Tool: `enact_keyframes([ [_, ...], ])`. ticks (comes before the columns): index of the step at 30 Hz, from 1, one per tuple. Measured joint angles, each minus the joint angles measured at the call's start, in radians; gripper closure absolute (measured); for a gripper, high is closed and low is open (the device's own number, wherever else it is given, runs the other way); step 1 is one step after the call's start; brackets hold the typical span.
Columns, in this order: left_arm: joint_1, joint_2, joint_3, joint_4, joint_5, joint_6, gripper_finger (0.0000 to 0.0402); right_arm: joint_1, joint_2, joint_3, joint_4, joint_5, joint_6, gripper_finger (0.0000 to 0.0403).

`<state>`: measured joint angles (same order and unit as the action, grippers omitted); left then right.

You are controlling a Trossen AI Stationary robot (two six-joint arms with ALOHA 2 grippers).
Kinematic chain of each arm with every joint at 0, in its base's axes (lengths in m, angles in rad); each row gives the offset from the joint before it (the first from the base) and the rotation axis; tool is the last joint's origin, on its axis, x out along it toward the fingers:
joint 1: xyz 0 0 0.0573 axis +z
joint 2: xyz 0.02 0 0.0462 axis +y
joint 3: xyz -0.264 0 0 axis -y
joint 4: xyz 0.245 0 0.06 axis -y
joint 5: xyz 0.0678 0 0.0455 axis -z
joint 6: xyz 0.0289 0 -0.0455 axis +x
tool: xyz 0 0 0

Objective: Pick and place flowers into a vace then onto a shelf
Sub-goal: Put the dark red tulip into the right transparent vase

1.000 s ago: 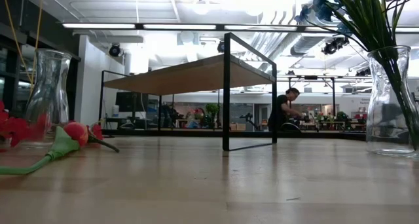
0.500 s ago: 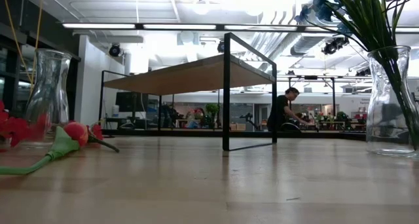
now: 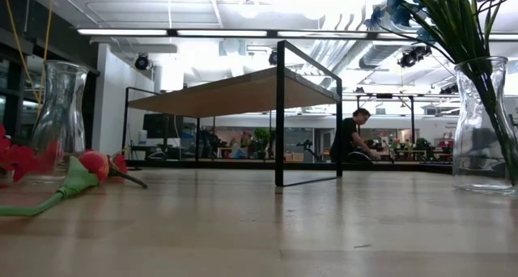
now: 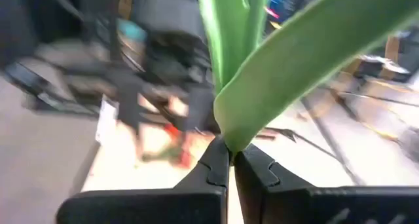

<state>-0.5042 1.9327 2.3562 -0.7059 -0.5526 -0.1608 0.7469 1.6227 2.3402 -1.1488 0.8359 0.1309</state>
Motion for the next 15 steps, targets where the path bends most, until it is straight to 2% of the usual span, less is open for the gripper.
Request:
enact_keyframes([
  [7,0.0,0.0,0.0,-0.211,-0.004,-0.142,0.0169,0.048,-0.001,0.0,-0.315,0.029,0.272,0.0402],
  [11,0.0,0.0,0.0,-0.304,-0.012,-0.217,0.016,0.098,-0.001,0.0,-0.422,0.03,0.402,0.0402],
  [15,0.0,0.0,0.0,-0.364,-0.013,-0.267,0.0164,0.166,-0.001,0.0,-0.42,0.045,0.423,0.0402],
])
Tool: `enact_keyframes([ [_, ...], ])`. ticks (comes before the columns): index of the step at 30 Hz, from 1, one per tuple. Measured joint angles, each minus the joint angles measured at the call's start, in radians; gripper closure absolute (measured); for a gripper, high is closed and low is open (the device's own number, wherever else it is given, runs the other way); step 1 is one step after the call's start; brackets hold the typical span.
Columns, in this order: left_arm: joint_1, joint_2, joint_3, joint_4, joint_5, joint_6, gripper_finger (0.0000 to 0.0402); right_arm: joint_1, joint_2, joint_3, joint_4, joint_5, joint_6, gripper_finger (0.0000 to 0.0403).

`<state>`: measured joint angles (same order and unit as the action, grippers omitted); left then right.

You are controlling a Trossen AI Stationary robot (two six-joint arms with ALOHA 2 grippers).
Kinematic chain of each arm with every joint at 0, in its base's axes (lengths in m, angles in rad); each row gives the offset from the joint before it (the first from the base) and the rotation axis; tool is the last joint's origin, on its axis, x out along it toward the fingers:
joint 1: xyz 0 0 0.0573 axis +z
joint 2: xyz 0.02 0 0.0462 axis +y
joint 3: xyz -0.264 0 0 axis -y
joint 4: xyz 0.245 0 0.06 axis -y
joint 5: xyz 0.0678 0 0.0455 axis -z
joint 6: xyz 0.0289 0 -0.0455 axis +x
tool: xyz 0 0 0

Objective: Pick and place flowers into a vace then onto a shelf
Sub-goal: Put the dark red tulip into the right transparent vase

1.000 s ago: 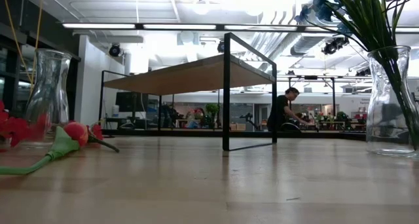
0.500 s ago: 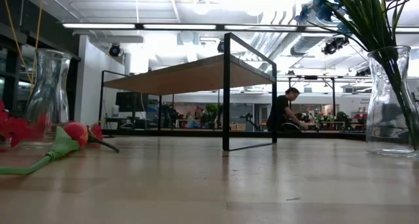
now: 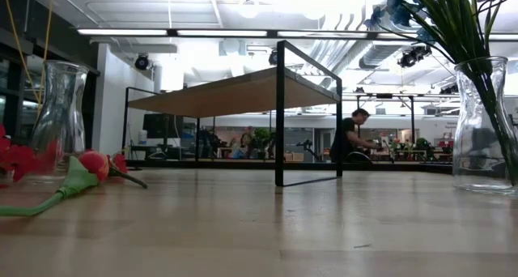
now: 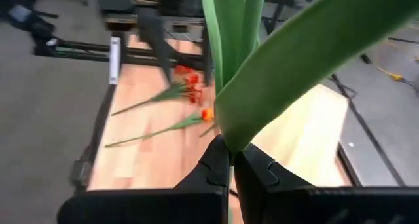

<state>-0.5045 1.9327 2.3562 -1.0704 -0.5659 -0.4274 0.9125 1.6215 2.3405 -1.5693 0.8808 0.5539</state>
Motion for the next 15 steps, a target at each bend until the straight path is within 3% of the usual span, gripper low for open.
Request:
enact_keyframes([
  [8,0.0,0.0,0.0,-0.061,0.001,-0.032,0.0183,0.186,0.002,-0.019,-0.003,0.074,0.096,0.0403],
  [15,0.0,0.0,0.0,-0.062,0.012,-0.032,0.0187,0.352,0.001,-0.187,-0.003,0.18,0.255,0.0402],
])
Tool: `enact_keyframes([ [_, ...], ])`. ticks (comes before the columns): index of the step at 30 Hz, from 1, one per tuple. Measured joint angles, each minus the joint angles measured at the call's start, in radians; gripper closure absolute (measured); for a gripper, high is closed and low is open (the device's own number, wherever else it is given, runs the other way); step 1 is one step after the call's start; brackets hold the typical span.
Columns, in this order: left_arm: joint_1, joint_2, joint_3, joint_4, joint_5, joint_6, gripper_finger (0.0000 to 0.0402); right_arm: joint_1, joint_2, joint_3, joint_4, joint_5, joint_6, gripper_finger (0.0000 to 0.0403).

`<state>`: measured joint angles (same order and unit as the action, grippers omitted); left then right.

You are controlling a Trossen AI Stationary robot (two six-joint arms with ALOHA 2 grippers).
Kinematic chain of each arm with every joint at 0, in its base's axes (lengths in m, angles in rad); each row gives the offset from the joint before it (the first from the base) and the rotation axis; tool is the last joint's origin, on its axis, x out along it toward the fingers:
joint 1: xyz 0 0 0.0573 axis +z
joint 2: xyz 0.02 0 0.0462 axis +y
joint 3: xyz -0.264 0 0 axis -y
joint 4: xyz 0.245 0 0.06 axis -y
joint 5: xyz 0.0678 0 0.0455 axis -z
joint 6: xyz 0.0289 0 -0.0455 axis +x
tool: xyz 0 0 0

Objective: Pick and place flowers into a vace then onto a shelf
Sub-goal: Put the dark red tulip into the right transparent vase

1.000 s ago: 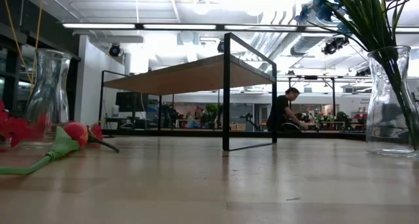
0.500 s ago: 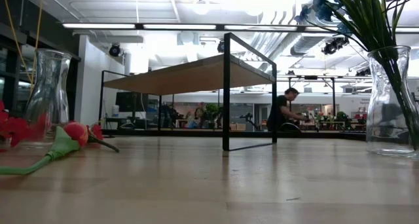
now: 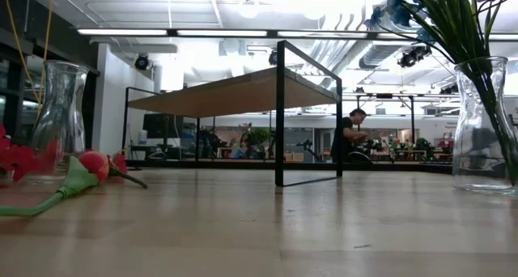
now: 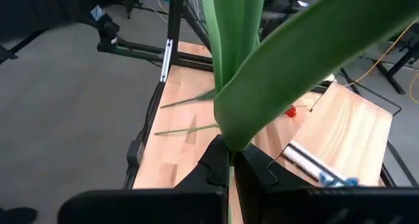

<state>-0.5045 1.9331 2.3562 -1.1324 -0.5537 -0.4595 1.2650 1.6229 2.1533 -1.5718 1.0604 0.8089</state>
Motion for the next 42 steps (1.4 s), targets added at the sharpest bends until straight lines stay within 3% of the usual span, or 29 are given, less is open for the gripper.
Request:
enact_keyframes([
  [9,0.0,0.0,0.0,0.013,0.077,-0.052,0.0184,0.063,-0.019,-0.326,0.006,0.022,0.238,0.0402],
  [18,0.0,0.0,0.0,0.015,0.158,-0.168,0.0183,-0.01,-0.064,-0.566,0.084,0.14,0.189,0.0402],
  [29,0.0,0.0,0.0,0.015,0.2,-0.201,0.0183,-0.028,-0.331,-0.884,0.347,0.222,0.097,0.0402],
  [35,0.0,0.0,0.0,0.015,0.2,-0.201,0.0183,-0.028,-0.426,-0.958,0.365,0.223,0.078,0.0402],
  [42,0.0,0.0,0.0,0.015,0.198,-0.201,0.0183,-0.038,-0.441,-0.959,0.311,0.195,0.091,0.0402],
])
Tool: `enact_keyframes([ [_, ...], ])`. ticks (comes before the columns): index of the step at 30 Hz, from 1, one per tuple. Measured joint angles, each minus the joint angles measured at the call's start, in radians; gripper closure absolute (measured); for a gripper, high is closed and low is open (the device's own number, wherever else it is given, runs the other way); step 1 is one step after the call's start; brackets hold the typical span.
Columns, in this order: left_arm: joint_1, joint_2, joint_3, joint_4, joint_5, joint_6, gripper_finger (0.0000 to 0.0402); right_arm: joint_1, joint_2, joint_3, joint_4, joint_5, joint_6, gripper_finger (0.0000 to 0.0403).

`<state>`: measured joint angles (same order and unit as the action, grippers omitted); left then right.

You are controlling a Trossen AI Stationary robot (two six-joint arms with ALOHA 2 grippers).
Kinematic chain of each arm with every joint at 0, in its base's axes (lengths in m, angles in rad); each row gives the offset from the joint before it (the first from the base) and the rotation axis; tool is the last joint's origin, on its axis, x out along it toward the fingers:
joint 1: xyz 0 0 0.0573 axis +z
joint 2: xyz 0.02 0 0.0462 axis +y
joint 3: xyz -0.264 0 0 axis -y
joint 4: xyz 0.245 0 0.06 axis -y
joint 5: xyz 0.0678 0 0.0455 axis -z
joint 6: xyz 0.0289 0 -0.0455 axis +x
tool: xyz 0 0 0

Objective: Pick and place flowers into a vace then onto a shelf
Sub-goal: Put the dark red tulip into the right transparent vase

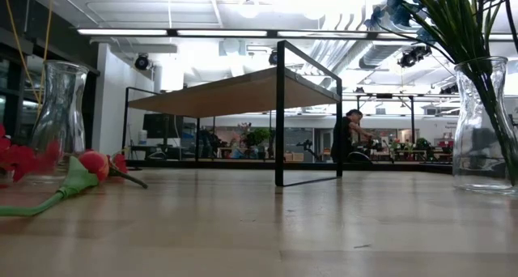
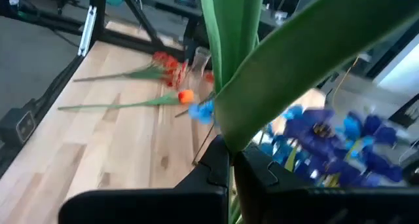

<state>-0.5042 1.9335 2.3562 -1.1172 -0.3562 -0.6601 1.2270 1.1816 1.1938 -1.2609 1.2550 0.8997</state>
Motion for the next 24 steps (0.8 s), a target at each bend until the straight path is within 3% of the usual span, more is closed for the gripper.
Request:
enact_keyframes([
  [13,0.0,0.0,0.0,0.0,-0.002,0.0,0.0183,-0.019,0.01,-0.001,-0.008,-0.035,0.034,0.0402],
  [24,0.0,0.0,0.0,0.0,-0.005,-0.002,0.0183,-0.078,0.009,-0.171,0.13,-0.038,0.039,0.0403],
])
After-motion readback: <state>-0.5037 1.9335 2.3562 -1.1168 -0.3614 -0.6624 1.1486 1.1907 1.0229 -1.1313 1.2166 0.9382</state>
